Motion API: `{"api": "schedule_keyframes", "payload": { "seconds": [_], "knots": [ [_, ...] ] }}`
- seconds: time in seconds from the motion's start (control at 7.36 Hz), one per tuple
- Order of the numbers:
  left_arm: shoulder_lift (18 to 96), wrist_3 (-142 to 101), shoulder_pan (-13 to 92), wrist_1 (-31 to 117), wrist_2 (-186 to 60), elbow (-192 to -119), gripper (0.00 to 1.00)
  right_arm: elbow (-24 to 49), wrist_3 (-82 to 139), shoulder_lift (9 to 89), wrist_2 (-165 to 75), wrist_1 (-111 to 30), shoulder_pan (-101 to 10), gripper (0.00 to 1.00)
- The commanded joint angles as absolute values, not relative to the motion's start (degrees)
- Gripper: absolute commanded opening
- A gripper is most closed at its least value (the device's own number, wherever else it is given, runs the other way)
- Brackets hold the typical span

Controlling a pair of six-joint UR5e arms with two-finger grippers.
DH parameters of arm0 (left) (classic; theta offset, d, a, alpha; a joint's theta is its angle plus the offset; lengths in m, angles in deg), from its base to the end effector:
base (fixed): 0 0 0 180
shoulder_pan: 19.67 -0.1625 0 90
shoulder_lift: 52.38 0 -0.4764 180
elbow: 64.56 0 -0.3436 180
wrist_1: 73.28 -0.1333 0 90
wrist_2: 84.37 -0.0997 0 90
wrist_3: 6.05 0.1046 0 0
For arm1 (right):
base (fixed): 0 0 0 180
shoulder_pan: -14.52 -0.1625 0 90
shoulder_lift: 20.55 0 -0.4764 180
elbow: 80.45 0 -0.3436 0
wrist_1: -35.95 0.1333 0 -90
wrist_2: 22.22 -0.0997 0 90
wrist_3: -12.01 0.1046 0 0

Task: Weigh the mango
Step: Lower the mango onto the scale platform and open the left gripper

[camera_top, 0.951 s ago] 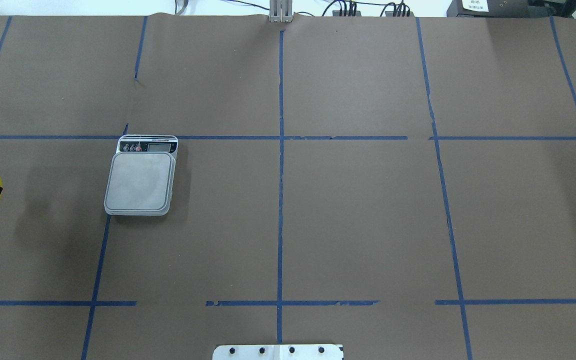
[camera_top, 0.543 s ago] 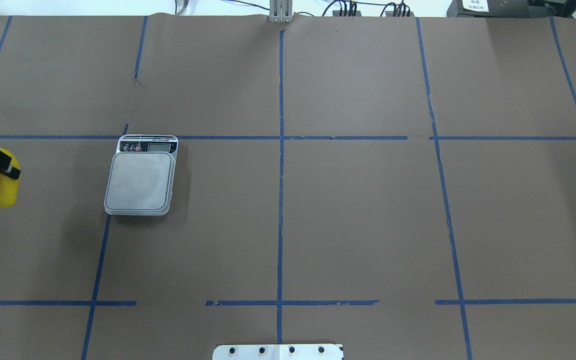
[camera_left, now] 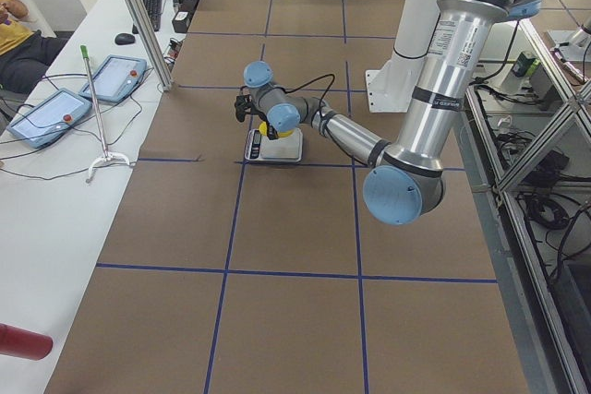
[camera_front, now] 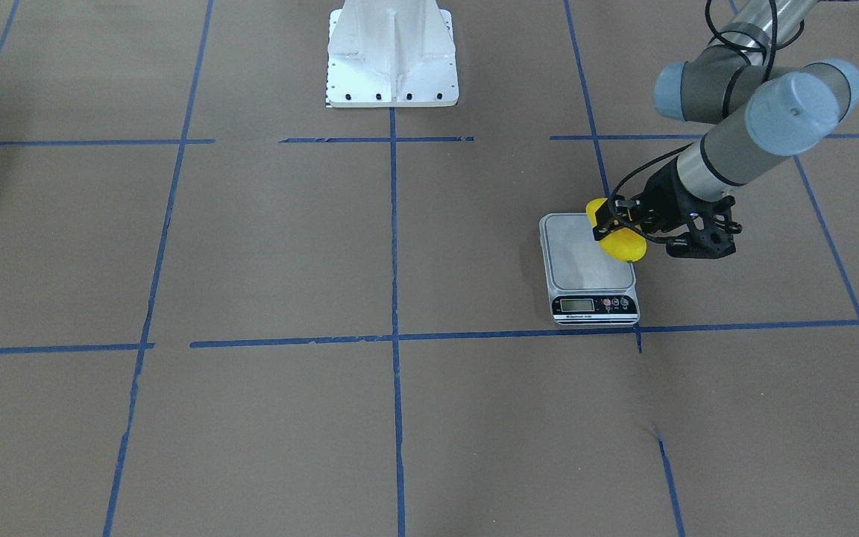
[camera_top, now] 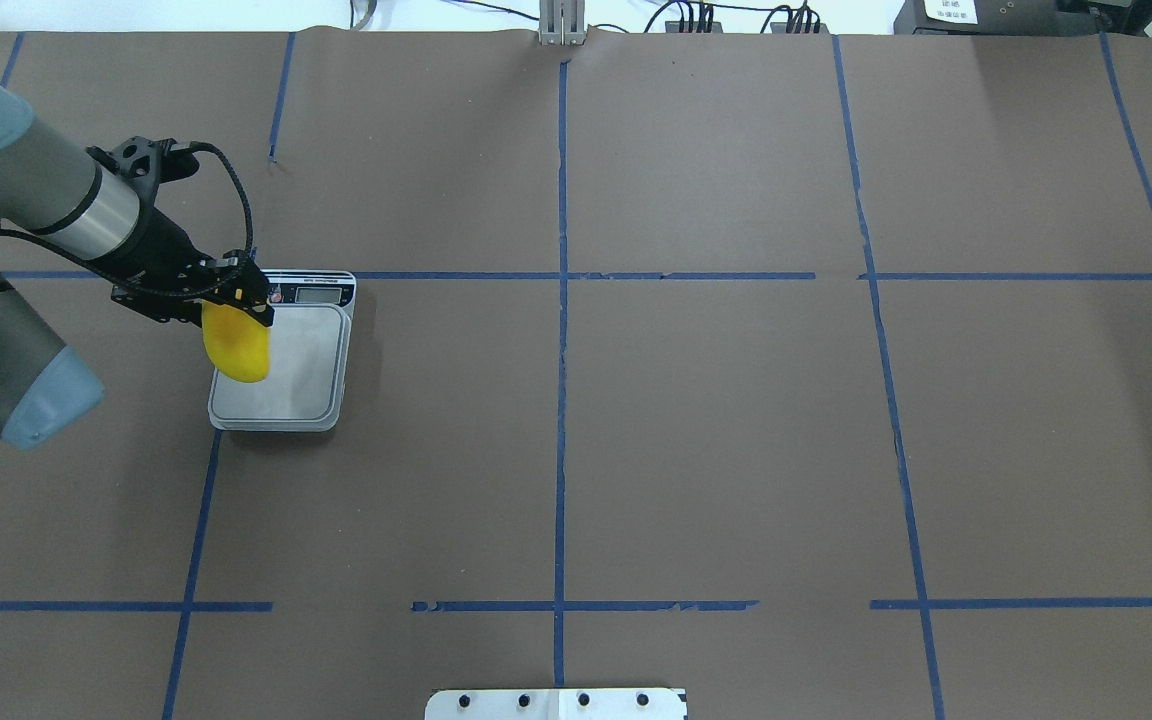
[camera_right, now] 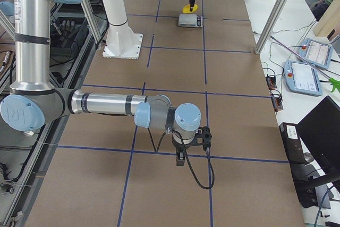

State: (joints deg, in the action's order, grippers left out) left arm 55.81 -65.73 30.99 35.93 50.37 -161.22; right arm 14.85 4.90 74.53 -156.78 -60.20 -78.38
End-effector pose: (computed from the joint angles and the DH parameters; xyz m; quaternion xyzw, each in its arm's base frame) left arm 0.3239 -0.4894 0.4548 -0.0431 0.4929 -0.0108 0.8690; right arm 0.0797 -0.3893 0.7201 -0.0146 -0.3814 -0.0143 0.9242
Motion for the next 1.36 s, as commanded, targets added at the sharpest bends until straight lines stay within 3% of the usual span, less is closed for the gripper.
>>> {"api": "schedule_keyframes", "payload": {
  "seconds": [0.0, 0.41, 0.54, 0.68, 1.22],
  "knots": [
    [58.4, -65.5, 29.3, 35.2, 49.6, -156.0, 0.00, 14.8, 4.9, 74.5, -156.8, -60.2, -78.4, 1.00],
    [60.3, -65.8, 28.7, 35.1, 47.5, -154.0, 0.00, 14.8, 4.9, 74.5, -156.8, -60.2, -78.4, 1.00],
    [60.0, -65.8, 28.7, 35.3, 47.4, -153.9, 0.53, 14.8, 4.9, 74.5, -156.8, -60.2, -78.4, 1.00],
    [59.4, -65.4, 28.6, 35.7, 47.5, -153.7, 0.99, 14.8, 4.9, 74.5, -156.8, -60.2, -78.4, 1.00],
    [57.3, -65.2, 32.2, 34.7, 47.5, -159.9, 1.00, 14.8, 4.9, 74.5, -156.8, -60.2, -78.4, 1.00]
  ]
}}
